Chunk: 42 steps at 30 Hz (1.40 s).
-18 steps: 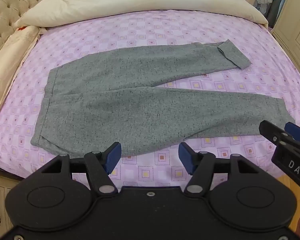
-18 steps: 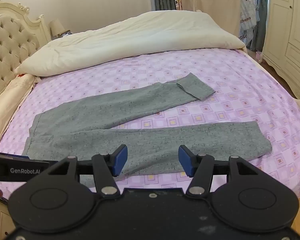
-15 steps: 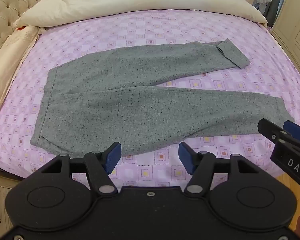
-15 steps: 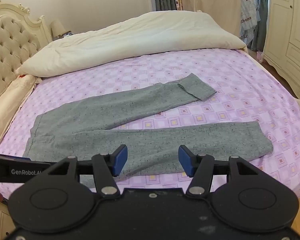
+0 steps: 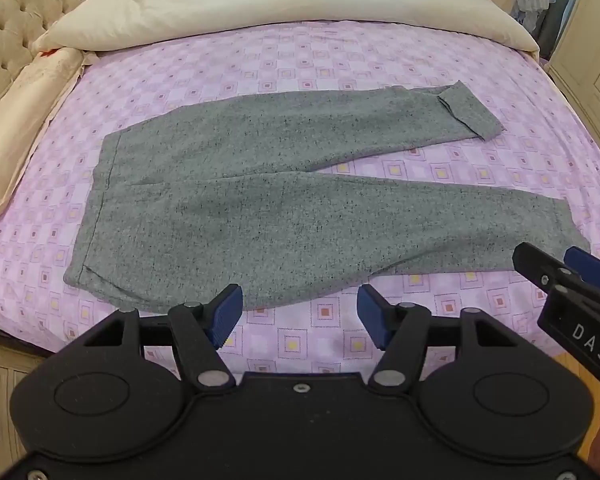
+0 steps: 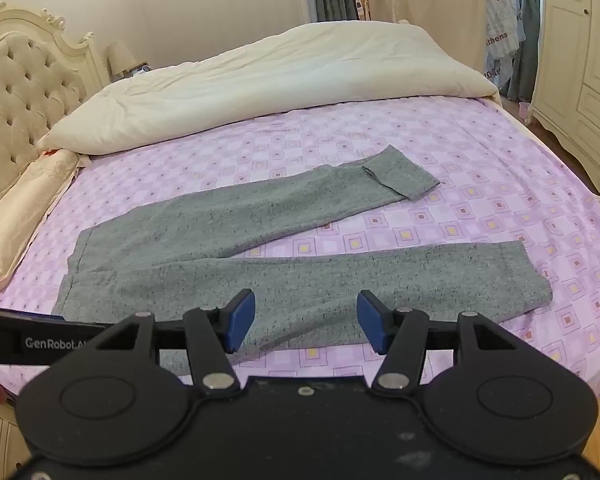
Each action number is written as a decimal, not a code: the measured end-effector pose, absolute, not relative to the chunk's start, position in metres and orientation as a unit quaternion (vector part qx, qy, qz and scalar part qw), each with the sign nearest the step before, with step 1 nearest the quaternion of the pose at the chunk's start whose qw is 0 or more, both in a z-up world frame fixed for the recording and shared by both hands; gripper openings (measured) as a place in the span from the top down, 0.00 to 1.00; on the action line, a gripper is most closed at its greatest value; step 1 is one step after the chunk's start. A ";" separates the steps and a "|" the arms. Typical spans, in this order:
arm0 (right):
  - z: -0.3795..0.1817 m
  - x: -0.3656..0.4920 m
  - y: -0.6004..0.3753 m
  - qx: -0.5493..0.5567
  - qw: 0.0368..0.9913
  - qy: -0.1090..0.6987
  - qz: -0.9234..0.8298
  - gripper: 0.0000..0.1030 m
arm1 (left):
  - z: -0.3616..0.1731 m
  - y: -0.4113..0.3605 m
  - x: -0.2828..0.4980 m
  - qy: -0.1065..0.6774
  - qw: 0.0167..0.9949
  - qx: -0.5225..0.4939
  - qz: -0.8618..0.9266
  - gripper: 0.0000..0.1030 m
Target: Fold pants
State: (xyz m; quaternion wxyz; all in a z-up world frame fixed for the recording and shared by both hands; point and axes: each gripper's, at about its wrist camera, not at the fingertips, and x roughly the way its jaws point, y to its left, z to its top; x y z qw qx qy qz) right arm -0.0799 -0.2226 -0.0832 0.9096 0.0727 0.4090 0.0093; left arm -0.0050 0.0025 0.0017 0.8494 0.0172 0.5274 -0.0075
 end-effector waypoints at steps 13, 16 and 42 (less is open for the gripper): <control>-0.085 -0.081 -0.220 0.071 0.910 0.409 0.016 0.42 | 0.002 0.006 -0.004 0.529 0.848 0.016 -0.005 0.37; -0.085 -0.081 -0.219 0.071 0.910 0.408 0.017 0.42 | 0.002 0.005 -0.004 0.530 0.848 0.015 -0.004 0.37; -0.086 -0.078 -0.219 0.070 0.911 0.405 0.027 0.42 | 0.003 0.008 -0.004 0.529 0.849 0.012 -0.005 0.37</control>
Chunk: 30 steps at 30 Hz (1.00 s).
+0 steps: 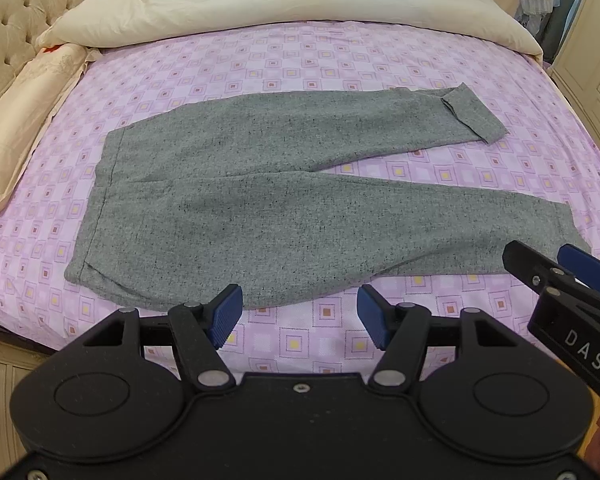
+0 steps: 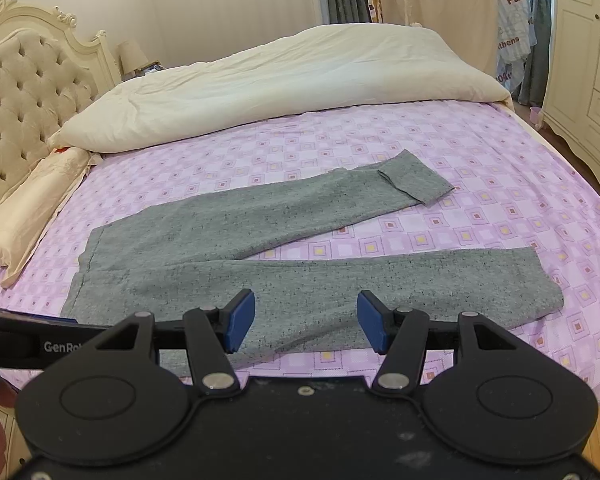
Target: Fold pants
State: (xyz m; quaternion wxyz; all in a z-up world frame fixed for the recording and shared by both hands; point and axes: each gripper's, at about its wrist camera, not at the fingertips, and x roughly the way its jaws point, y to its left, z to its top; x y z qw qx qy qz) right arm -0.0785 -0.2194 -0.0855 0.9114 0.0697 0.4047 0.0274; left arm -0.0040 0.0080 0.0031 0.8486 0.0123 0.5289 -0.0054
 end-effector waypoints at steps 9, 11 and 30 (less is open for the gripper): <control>-0.087 -0.077 -0.220 0.071 0.910 0.406 0.032 0.42 | 0.002 0.007 -0.002 0.530 0.848 0.013 -0.004 0.37; -0.087 -0.077 -0.220 0.072 0.910 0.406 0.033 0.42 | 0.002 0.007 -0.002 0.530 0.848 0.013 -0.004 0.37; -0.097 -0.052 -0.216 0.089 0.898 0.430 0.023 0.42 | -0.008 0.011 0.031 0.551 0.834 0.031 -0.005 0.37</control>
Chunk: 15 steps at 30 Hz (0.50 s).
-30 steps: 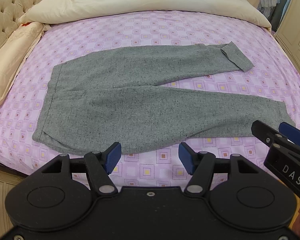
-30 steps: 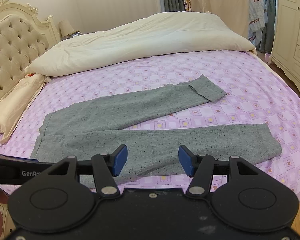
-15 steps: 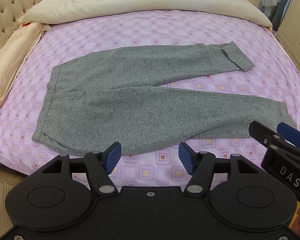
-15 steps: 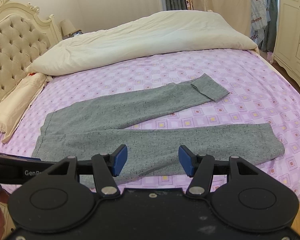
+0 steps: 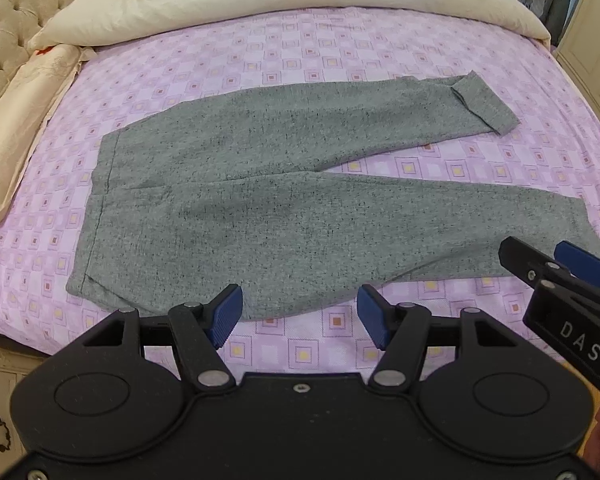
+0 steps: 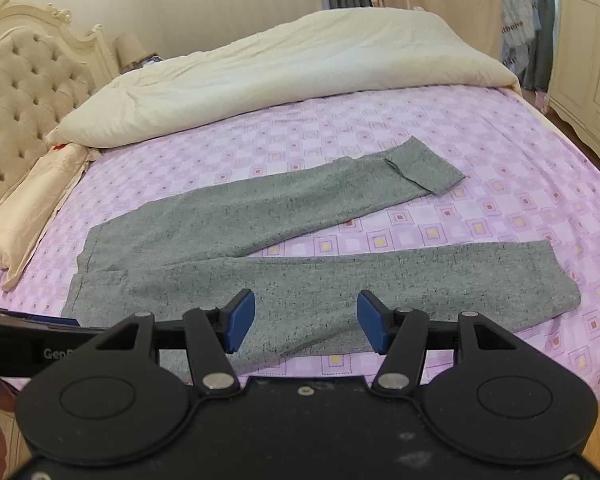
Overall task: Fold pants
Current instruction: 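Move both tools toward the cuffs of the grey sweatpants legs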
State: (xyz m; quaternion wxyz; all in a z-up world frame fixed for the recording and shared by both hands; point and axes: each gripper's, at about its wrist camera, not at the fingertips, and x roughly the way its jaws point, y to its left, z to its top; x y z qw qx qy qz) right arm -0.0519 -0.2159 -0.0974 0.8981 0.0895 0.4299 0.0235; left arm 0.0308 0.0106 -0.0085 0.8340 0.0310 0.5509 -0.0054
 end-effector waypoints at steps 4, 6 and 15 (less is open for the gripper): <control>-0.104 -0.037 -0.212 0.087 0.895 0.438 0.007 0.42 | -0.020 0.011 0.056 0.561 0.826 0.042 -0.019 0.37; -0.108 -0.029 -0.213 0.090 0.890 0.447 -0.011 0.42 | -0.026 0.009 0.069 0.565 0.823 0.050 -0.028 0.37; -0.139 -0.024 -0.241 0.096 0.879 0.447 -0.139 0.44 | -0.056 -0.003 0.101 0.556 0.822 0.092 -0.085 0.37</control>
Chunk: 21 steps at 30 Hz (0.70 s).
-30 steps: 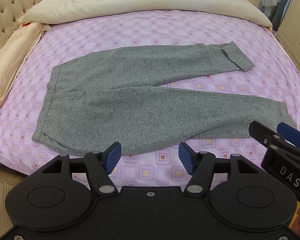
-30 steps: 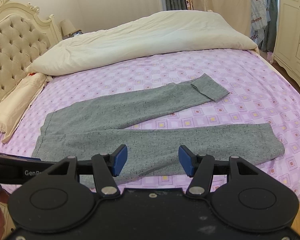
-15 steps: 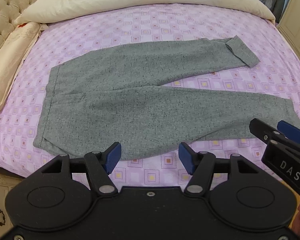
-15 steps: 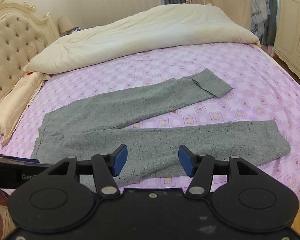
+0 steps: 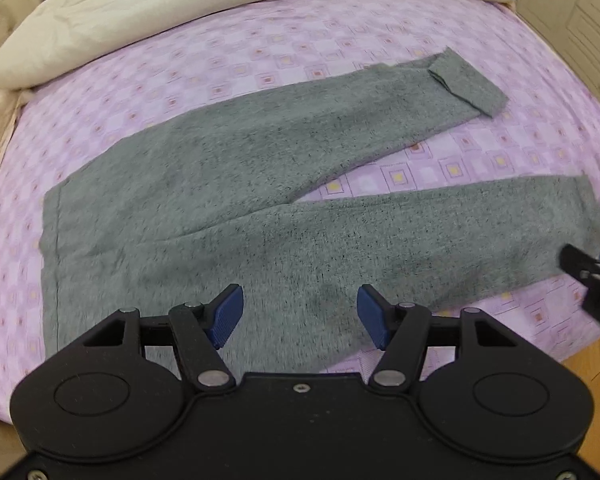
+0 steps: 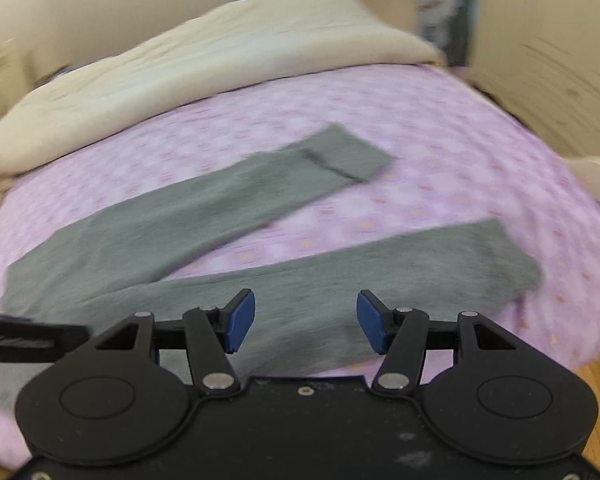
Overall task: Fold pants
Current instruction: 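Move both tools toward the cuffs of the grey sweatpants legs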
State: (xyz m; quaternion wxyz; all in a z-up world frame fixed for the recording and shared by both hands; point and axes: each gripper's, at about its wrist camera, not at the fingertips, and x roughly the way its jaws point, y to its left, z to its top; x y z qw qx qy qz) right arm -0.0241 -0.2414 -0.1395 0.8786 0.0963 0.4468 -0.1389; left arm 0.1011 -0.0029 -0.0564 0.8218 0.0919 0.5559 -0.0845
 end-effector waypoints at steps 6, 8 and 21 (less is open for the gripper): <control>-0.173 -0.032 -0.310 0.111 0.842 0.477 -0.226 0.44 | -0.079 -0.014 0.109 0.578 0.804 0.089 -0.106 0.37; -0.183 -0.032 -0.339 0.114 0.834 0.478 -0.251 0.43 | -0.084 -0.019 0.109 0.584 0.801 0.088 -0.098 0.37; -0.245 0.004 -0.481 0.229 0.778 0.524 -0.259 0.45 | -0.087 -0.092 0.114 0.627 0.774 0.072 -0.045 0.37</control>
